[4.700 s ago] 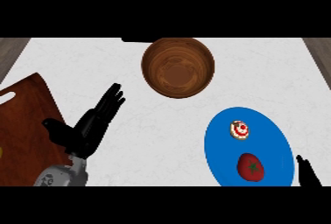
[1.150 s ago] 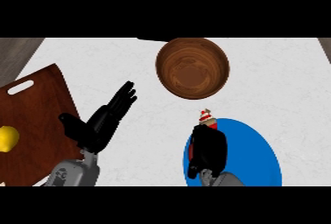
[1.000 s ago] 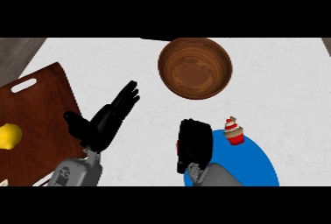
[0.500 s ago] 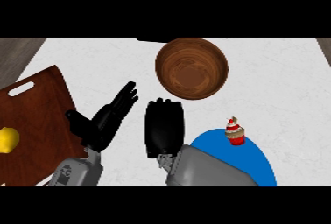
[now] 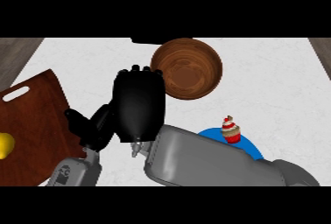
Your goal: Pick the tomato from the plate and place it in the bowl
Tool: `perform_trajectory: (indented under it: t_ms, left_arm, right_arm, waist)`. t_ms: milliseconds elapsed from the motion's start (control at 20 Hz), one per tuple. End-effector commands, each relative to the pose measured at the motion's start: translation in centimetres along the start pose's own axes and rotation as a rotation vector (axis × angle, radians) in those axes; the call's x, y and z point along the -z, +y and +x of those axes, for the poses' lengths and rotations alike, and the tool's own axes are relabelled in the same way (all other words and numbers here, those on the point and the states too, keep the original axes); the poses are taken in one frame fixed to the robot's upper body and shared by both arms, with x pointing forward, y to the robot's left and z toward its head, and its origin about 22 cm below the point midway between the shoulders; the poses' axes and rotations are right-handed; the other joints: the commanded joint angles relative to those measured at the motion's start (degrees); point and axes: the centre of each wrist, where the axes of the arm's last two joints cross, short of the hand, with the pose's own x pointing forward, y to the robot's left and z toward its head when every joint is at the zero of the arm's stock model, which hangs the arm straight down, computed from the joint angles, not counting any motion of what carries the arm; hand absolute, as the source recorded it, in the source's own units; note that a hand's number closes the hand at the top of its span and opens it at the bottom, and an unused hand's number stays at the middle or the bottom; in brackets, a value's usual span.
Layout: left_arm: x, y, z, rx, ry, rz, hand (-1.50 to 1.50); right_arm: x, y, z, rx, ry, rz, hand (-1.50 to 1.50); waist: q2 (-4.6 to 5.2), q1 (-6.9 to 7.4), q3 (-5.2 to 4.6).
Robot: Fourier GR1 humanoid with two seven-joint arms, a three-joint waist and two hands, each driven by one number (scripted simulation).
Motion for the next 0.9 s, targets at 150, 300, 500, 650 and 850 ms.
perform_trajectory:
  t_ms: [150, 300, 500, 650, 850]
  left_arm:
    - [-0.3, 0.5, -0.2, 0.0, 0.009, 0.023, 0.0]
    - [-1.0, 0.2, -0.8, -0.012, 0.001, 0.011, 0.0]
    - [-1.0, 1.4, 0.3, 0.006, -0.016, 0.034, 0.0]
    - [-0.8, 0.8, -0.1, 0.013, -0.01, 0.018, 0.0]
    - [-0.5, 1.3, -0.3, 0.001, -0.02, 0.035, 0.0]
  right_arm:
    - [1.8, -3.5, 2.6, 0.038, 0.237, -0.098, 1.5]
    - [3.7, -4.2, 2.8, 0.057, 0.271, -0.107, 1.5]
    - [5.1, -5.1, 3.0, 0.057, 0.288, -0.116, 1.5]
    - [7.5, -3.2, 1.7, 0.096, 0.315, -0.129, 1.5]
    - [9.6, -0.9, -0.4, 0.101, 0.302, -0.159, 1.5]
  waist:
    - [0.18, -1.2, 0.04]
    - [0.45, -0.78, 0.03]
    - [0.44, -1.77, 0.09]
    - [0.96, -1.27, 0.08]
    - [1.09, -2.1, 0.13]
